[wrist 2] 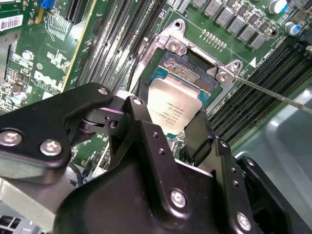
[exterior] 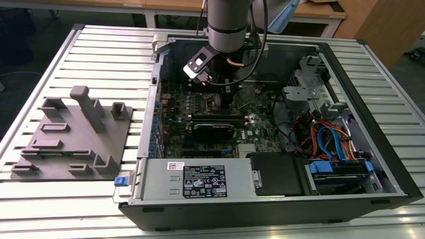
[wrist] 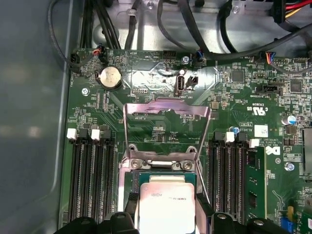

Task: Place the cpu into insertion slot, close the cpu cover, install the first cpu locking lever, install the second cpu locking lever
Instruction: 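Place the cpu into insertion slot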

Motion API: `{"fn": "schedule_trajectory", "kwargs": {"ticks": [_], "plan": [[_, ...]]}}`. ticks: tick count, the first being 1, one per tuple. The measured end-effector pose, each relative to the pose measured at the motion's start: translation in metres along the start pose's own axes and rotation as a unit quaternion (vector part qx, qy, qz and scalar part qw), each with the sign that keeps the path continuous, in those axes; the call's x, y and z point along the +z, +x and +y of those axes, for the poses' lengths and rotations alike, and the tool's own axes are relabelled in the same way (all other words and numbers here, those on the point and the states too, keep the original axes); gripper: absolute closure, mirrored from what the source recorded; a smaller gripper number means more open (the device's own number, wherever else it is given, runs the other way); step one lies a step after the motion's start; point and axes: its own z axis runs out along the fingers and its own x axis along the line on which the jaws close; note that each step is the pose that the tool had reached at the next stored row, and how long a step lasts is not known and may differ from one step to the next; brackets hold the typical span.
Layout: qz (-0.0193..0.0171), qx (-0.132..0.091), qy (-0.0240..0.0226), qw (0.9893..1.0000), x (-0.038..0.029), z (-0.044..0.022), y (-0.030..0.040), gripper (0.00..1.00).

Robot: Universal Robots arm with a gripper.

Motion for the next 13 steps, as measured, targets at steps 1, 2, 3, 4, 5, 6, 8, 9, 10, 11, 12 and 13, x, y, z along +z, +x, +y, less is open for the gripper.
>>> {"fn": "schedule_trajectory", "kwargs": {"ticks": [1,2,3,4,5,6,8,9,10,11,12,13], "plan": [[0.0000,0.000,0.0000,1.0000,0.0007,-0.0001,0.0000,0.46],[0.0000,0.000,0.0000,1.0000,0.0018,-0.0002,0.0000,0.46],[0.0000,0.000,0.0000,1.0000,0.0031,-0.0004,0.0001,0.46],[0.0000,0.000,0.0000,1.0000,0.0042,-0.0009,0.0001,0.46],[0.0002,0.000,0.0000,1.0000,0.0057,-0.0013,0.0001,0.46],[0.0003,0.000,0.0000,1.0000,0.0071,-0.0014,0.0002,0.46],[0.0005,0.000,0.0000,1.0000,0.0096,-0.0019,0.0002,0.46],[0.0007,0.000,0.0000,1.0000,0.0106,-0.0023,0.0002,0.46],[0.0008,0.000,0.0000,1.0000,0.0110,-0.0024,0.0002,0.46],[0.0007,0.000,0.0000,1.0000,0.0110,-0.0025,0.0002,0.46],[0.0008,0.000,0.0000,1.0000,0.0112,-0.0025,0.0002,0.46],[0.0008,0.000,0.0000,1.0000,0.0113,-0.0025,0.0002,0.46]]}}
